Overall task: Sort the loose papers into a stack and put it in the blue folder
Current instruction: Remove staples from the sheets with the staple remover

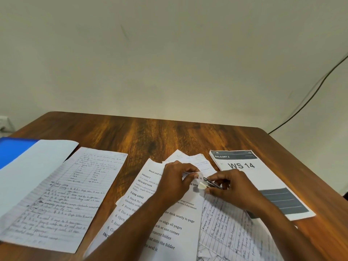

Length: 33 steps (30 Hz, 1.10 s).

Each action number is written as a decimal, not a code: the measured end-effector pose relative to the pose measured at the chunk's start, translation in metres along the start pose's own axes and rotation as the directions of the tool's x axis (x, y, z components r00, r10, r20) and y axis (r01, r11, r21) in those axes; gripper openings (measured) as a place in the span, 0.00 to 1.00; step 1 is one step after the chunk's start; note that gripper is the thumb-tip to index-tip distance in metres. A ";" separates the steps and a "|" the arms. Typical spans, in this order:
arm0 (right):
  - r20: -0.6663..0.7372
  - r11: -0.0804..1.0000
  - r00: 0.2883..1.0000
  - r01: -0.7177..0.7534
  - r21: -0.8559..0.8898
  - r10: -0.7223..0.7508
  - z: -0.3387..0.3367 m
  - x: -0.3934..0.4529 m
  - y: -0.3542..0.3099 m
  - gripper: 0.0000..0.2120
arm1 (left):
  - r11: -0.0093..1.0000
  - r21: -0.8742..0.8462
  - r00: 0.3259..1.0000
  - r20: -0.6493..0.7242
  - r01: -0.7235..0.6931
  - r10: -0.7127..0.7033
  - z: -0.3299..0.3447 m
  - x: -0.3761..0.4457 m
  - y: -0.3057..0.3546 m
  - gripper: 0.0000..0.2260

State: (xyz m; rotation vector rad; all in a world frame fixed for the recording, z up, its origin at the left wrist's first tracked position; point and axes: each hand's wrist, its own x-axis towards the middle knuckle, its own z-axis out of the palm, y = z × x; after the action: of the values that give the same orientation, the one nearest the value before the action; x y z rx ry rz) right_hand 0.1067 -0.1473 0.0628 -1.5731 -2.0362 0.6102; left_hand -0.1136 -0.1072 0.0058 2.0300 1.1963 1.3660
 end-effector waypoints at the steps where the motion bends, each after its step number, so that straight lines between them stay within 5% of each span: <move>1: 0.001 1.000 1.000 0.004 -0.010 -0.004 0.001 0.000 0.000 0.16 | 1.000 0.005 1.000 -0.004 0.000 0.000 0.001 0.000 0.000 0.07; 13: -0.053 0.994 0.994 0.089 -0.056 -0.092 0.011 0.007 -0.007 0.09 | 1.000 -0.021 1.000 -0.015 -0.011 0.010 0.001 -0.001 -0.002 0.07; 33: -0.149 0.992 0.985 0.072 -0.102 -0.086 0.018 0.010 -0.009 0.11 | 0.992 -0.085 0.996 -0.009 -0.094 0.093 -0.006 0.000 0.004 0.07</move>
State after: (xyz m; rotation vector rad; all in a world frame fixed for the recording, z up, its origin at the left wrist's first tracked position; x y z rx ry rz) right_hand 0.0872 -0.1406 0.0554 -1.5344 -2.0277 0.3544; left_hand -0.1178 -0.1099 0.0114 2.0467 1.0382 1.4413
